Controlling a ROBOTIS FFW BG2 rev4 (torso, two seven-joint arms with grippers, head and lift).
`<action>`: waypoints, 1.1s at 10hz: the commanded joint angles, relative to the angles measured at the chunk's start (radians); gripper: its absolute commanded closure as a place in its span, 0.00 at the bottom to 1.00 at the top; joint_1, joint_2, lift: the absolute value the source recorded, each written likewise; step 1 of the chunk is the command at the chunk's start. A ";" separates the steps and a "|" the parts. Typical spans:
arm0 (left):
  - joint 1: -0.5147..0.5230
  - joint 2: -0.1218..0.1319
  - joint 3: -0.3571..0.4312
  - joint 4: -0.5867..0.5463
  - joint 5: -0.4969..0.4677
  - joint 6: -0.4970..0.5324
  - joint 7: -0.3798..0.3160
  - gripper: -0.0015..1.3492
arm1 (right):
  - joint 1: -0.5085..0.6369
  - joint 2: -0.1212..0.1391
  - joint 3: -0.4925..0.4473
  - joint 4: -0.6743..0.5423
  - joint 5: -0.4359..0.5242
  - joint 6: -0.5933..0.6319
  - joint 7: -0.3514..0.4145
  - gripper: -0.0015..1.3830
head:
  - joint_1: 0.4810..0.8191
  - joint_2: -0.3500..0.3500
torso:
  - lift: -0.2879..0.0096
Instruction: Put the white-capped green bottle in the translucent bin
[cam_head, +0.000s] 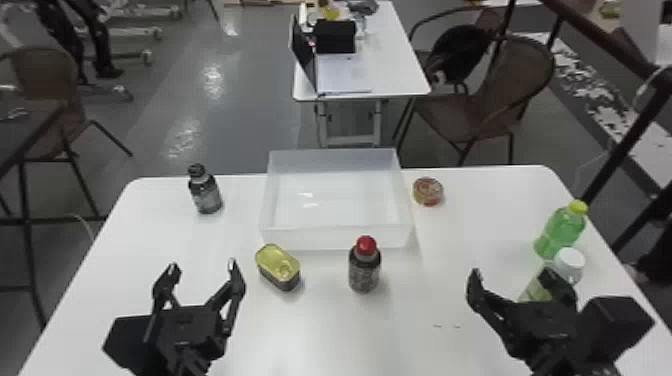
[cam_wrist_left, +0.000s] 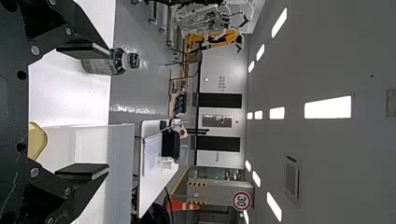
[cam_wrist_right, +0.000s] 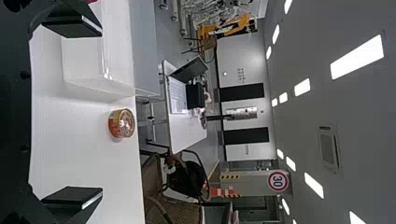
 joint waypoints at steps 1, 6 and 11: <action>0.002 -0.004 0.000 -0.001 -0.005 -0.001 0.001 0.30 | 0.001 -0.001 0.000 -0.002 0.000 0.000 0.000 0.07 | 0.63 0.56 | 0.90; 0.002 -0.004 0.000 -0.006 -0.020 0.002 0.001 0.30 | 0.000 0.000 0.000 -0.002 0.006 0.000 0.001 0.07 | 0.63 0.56 | 0.90; 0.004 -0.004 0.002 -0.009 -0.029 -0.003 0.001 0.30 | 0.057 -0.001 -0.026 -0.011 0.058 -0.078 -0.223 0.07 | 0.63 0.50 | 0.90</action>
